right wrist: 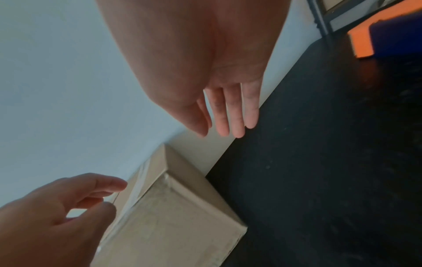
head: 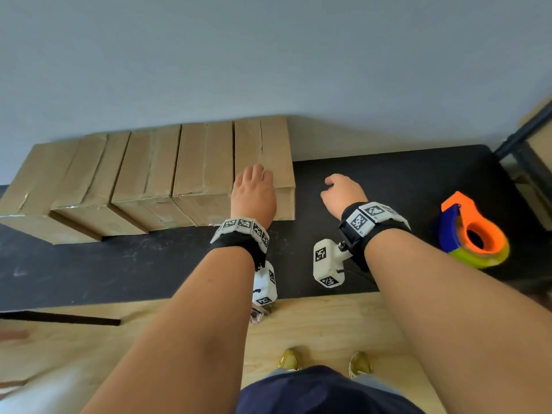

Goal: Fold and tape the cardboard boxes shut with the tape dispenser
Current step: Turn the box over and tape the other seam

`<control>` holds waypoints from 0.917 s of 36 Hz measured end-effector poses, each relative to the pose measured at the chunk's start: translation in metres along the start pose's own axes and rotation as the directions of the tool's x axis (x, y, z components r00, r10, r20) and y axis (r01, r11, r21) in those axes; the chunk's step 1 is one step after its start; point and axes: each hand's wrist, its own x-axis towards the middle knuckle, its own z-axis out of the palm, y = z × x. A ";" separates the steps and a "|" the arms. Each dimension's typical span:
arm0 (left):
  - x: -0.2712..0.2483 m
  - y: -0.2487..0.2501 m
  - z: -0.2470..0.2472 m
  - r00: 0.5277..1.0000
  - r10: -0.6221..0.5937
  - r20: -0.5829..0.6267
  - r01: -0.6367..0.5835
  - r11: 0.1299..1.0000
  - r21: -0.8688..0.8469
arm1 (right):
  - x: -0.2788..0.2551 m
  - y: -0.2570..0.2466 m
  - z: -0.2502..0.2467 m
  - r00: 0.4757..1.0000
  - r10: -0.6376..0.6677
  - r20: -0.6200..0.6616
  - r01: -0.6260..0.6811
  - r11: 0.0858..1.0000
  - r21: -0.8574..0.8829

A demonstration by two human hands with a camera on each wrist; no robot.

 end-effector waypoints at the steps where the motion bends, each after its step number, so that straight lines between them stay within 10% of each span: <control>1: 0.003 0.011 0.000 1.000 0.020 0.017 -0.020 1.000 -0.001 | -0.001 0.007 -0.007 1.000 0.002 -0.002 -0.002 1.000 -0.011; 20: 0.009 0.256 0.061 0.899 0.246 0.362 -0.244 0.968 -0.051 | -0.021 0.222 -0.111 0.934 0.335 -0.128 -0.351 0.926 -0.137; 33: -0.005 0.272 0.081 0.873 0.124 0.472 -0.144 0.990 0.008 | 0.005 0.265 -0.092 0.905 0.419 0.071 -0.404 0.901 -0.157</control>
